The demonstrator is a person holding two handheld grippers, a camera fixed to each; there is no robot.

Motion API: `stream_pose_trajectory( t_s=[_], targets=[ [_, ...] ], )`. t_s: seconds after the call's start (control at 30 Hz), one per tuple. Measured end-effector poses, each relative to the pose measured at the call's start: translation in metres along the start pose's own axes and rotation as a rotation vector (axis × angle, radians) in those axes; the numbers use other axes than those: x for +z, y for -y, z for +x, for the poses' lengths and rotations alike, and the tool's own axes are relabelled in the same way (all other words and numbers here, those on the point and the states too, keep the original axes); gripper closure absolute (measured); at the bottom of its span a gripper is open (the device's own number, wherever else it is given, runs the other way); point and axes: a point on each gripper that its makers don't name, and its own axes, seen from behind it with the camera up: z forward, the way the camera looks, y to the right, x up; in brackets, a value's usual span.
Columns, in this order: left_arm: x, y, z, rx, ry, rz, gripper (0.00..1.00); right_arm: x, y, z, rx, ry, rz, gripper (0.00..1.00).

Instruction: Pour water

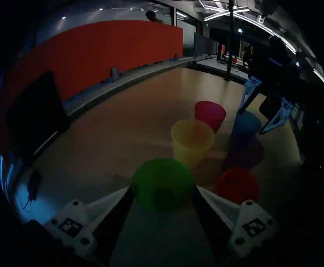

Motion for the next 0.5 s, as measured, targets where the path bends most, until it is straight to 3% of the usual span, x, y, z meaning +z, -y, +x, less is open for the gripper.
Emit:
stream_pose_trajectory(
  t_s=[0.3,0.5],
  targets=[
    [-0.006,0.002,0.002,0.003,-0.015,0.009,0.12,0.009,0.0,0.003,-0.002,-0.01,-0.003,0.0],
    [-0.011,0.004,0.006,-0.006,-0.035,0.02,0.12,0.012,0.0,0.002,-0.003,-0.023,-0.012,0.07]
  ],
)
